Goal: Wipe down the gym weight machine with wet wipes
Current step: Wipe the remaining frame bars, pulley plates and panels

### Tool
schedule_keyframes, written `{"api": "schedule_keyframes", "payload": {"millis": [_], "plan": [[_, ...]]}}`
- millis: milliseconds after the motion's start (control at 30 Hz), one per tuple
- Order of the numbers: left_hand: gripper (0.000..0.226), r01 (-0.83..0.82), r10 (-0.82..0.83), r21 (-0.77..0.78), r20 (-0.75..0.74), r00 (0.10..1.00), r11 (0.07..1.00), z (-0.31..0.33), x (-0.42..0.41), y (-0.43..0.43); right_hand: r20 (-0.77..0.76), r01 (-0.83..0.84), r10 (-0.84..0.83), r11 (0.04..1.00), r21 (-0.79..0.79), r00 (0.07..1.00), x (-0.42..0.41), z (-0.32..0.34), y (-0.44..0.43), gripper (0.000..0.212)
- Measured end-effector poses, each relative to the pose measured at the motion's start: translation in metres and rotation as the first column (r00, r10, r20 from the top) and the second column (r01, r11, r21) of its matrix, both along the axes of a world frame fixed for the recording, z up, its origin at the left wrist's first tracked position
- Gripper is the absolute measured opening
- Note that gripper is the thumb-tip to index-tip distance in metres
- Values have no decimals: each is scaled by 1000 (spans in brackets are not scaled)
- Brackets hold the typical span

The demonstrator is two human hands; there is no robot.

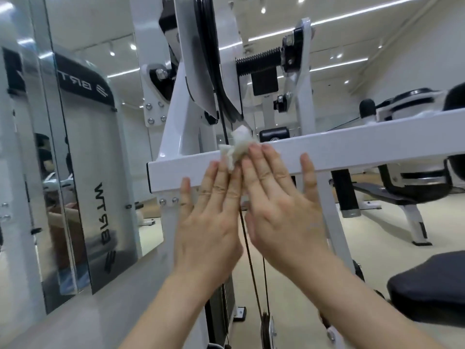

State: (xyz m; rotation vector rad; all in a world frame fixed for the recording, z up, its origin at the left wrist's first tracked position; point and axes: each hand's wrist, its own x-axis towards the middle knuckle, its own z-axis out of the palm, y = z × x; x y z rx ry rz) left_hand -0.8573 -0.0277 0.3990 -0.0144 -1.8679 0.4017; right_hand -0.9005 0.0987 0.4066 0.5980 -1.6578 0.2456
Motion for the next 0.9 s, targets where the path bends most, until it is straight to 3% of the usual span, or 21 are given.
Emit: {"api": "schedule_keyframes", "payload": {"millis": [100,167,300,400,500,567,667,800,900], "plan": [[78,128,-119,-137,78,990,982,-1,-11,49,61,108,-100,984,-143,993,-12,-3,53,64],[78,116,-102,-164,89,991,980,6,-9,43,55,106,-98,981,-162,994,-8,-2,45,65],[76,-79,78,43,25,997,996,13,15,-34,-14,-17,18,997,77,1000,9,-1,-32,60],[70,-61,58,117,25,998,991,13,20,-46,-17,-26,30,983,182,999,15,2,-51,59],[73,37,-38,45,27,999,998,14,11,-11,-31,-176,177,984,35,984,4,0,-6,52],[75,130,-129,-21,54,990,991,13,0,26,-136,-221,204,968,-119,969,-7,-4,34,42],[58,335,-333,-19,66,941,942,23,-9,68,-199,-274,221,916,-294,955,-12,-3,64,28],[31,539,-539,130,-38,841,832,53,-5,64,-236,-357,299,895,-268,925,-11,13,50,17],[23,674,-665,209,-122,737,709,67,-3,63,-271,-362,305,913,-190,913,-12,18,43,34]]}}
